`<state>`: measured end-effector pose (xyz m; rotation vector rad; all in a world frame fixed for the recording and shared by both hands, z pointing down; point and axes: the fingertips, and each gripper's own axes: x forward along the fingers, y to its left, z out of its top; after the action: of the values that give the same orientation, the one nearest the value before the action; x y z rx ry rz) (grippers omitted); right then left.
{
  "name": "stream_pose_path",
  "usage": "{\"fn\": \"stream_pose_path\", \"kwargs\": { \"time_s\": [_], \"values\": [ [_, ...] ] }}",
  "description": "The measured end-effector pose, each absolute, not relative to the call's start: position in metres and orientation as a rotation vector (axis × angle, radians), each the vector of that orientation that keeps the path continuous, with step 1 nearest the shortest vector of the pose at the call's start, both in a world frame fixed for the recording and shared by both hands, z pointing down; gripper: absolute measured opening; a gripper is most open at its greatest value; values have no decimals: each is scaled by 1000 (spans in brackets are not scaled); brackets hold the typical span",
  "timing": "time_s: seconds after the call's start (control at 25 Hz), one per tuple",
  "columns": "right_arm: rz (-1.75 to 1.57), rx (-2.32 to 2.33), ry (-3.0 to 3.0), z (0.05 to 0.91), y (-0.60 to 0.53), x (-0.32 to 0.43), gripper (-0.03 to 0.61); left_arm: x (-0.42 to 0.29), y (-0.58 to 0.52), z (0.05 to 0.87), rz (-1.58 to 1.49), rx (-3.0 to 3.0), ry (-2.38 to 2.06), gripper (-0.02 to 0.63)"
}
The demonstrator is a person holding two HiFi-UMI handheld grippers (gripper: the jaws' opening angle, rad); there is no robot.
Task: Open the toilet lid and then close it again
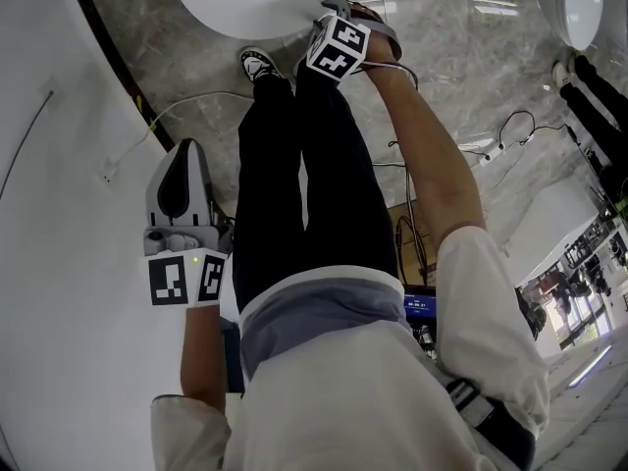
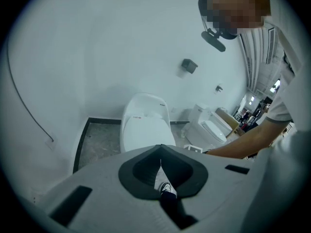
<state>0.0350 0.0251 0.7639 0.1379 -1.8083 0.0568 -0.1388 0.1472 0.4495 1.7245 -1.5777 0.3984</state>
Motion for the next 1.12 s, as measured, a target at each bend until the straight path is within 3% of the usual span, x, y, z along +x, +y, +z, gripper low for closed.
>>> {"fn": "stream_pose_path", "kwargs": {
  "time_s": [0.52, 1.12],
  "values": [
    [206, 256, -1903, 742, 26, 30, 146, -136, 143, 439, 384, 1751, -1567, 8],
    [411, 525, -2082, 648, 6, 11, 72, -145, 104, 392, 321, 1825, -1606, 8]
  ]
}}
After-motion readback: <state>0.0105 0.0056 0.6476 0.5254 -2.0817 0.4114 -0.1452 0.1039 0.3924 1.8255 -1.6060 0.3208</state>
